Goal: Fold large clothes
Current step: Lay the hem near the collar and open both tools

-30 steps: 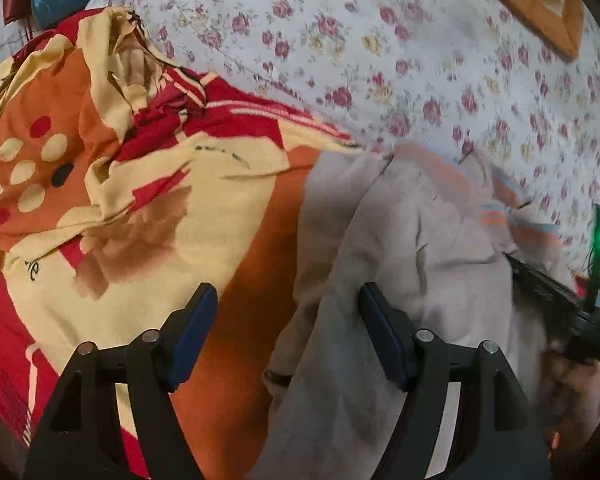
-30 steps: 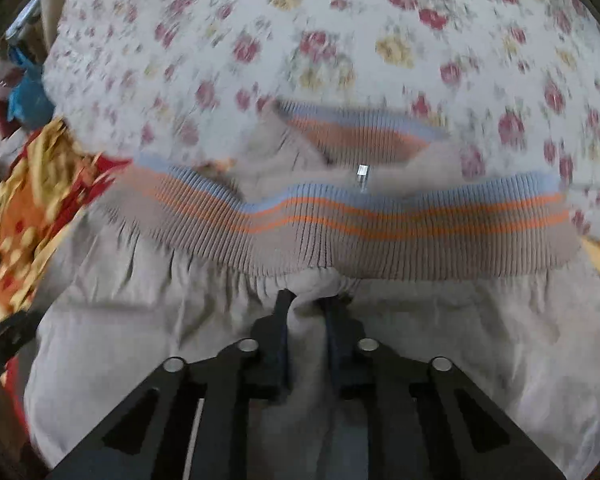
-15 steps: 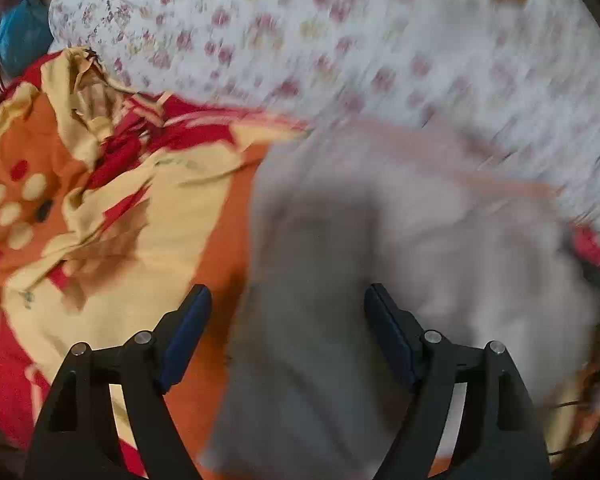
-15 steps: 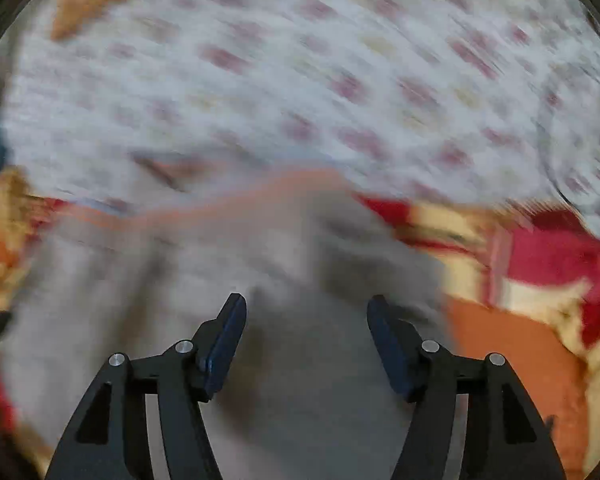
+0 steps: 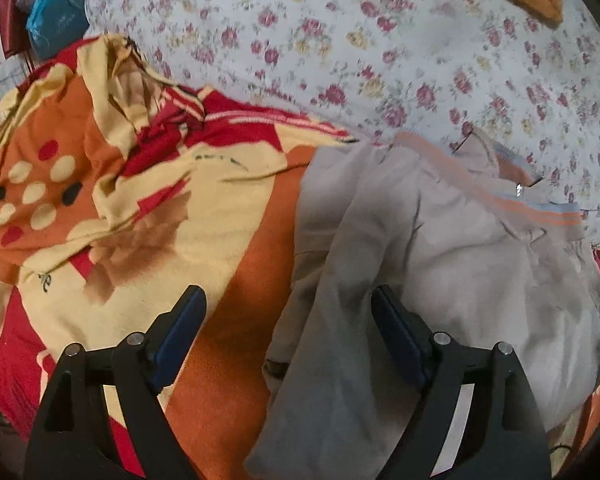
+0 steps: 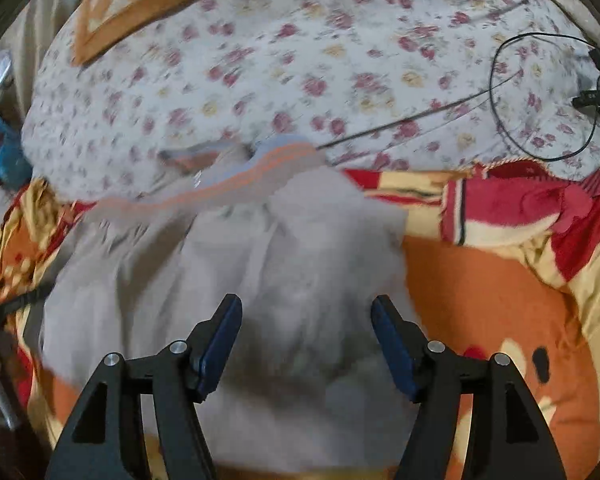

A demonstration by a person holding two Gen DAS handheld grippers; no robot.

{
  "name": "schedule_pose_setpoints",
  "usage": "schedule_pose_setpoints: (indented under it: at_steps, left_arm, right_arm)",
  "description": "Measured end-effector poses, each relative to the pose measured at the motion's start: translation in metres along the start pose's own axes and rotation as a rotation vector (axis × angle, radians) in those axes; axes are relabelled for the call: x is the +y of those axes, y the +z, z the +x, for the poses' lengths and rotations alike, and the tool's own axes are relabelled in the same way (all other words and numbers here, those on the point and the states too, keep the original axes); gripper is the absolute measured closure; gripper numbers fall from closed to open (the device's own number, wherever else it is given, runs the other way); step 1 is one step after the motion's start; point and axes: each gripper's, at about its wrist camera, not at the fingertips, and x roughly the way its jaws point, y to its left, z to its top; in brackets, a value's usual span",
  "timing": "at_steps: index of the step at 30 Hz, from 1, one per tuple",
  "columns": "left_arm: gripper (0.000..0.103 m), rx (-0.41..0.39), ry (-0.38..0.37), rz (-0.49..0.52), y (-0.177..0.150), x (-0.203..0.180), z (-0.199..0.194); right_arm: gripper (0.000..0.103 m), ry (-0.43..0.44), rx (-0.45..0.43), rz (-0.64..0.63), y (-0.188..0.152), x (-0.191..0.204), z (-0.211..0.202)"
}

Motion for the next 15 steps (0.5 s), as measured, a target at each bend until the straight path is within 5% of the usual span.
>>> schedule_pose_setpoints:
  at_steps: [7, 10, 15]
  left_arm:
    - [0.018, -0.062, 0.017, 0.029, -0.003, -0.007, -0.017]
    - [0.018, -0.06, 0.033, 0.043, -0.004, -0.008, -0.016]
    - [0.018, -0.053, 0.042, 0.046, -0.003, -0.008, -0.011]
  right_arm:
    - [0.037, 0.146, -0.026, -0.132, -0.001, 0.079, -0.006]
    - [0.073, 0.18, 0.007, -0.159, 0.002, 0.112, 0.008]
    - [0.068, 0.198, 0.106, -0.122, -0.01, 0.14, 0.06]
